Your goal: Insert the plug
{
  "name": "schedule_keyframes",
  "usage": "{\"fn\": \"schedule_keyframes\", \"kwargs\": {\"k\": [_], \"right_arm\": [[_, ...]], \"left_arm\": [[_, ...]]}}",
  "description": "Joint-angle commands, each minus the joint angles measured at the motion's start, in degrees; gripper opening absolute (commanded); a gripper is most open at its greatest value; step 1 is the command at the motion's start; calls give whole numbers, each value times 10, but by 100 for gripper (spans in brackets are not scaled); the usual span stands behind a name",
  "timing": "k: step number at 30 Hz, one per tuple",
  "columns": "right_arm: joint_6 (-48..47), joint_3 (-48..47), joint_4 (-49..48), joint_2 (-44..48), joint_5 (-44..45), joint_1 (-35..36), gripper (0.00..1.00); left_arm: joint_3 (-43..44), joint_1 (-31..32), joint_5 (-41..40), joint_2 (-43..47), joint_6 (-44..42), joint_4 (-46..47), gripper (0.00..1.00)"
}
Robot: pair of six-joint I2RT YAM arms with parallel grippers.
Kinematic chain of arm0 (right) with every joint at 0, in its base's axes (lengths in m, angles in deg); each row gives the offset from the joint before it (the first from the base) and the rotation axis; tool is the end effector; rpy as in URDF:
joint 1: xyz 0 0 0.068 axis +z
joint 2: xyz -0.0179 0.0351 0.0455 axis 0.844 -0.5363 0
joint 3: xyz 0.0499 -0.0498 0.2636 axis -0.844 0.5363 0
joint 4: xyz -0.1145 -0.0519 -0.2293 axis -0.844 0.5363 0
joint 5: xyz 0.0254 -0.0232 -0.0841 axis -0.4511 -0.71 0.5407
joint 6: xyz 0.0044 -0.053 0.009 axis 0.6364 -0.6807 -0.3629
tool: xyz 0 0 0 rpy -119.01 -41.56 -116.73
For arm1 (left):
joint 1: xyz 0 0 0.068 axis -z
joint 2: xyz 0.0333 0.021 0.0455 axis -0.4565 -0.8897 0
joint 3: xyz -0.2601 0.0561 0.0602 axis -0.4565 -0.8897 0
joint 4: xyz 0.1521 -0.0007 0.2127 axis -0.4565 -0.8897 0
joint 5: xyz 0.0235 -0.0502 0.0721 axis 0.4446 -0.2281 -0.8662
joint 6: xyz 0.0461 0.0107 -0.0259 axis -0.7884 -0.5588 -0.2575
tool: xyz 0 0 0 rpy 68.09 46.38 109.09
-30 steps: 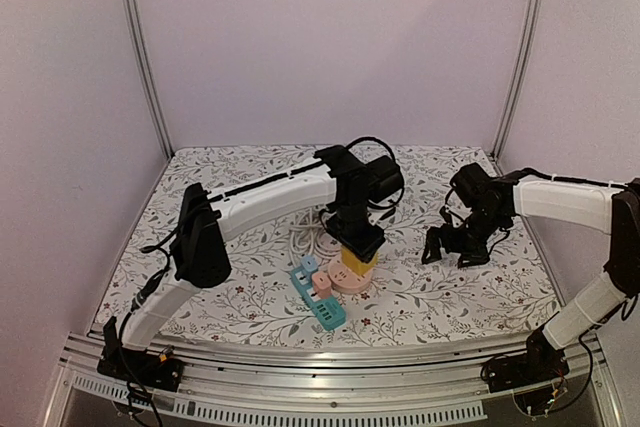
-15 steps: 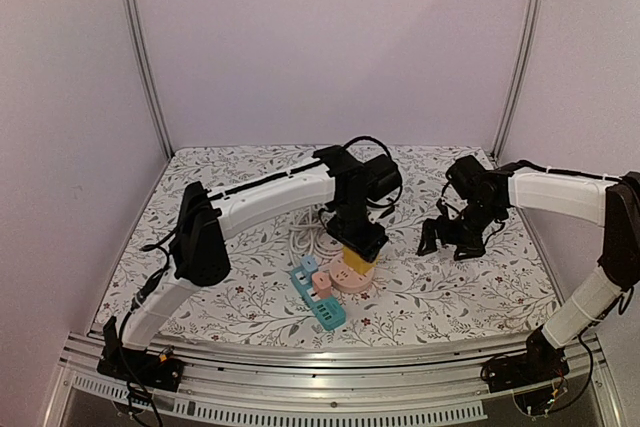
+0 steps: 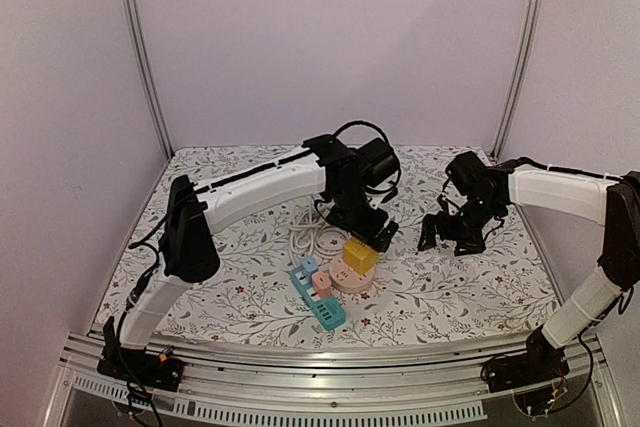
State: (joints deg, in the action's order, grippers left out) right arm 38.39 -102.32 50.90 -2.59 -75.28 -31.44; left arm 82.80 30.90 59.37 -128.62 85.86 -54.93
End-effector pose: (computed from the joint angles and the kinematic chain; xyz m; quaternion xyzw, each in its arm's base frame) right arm 0.2580 0.1340 0.2079 0.0069 0.9858 0.1470 0.0810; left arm 0.2699 -0.4336 0.2242 0.3377 0.9263 -0.1056 0.1294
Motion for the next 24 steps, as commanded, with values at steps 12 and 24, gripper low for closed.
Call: {"fn": "schedule_keyframes", "kwargs": {"k": [12,24], "right_arm": [[-36,-160,-19,83,72,1,99],[-44,-106,-213,256,59,1,99]], "left_arm": [[-57,-20,-140,252,-37,67,99],[-272,-28,-328,464,-42,157,100]]}}
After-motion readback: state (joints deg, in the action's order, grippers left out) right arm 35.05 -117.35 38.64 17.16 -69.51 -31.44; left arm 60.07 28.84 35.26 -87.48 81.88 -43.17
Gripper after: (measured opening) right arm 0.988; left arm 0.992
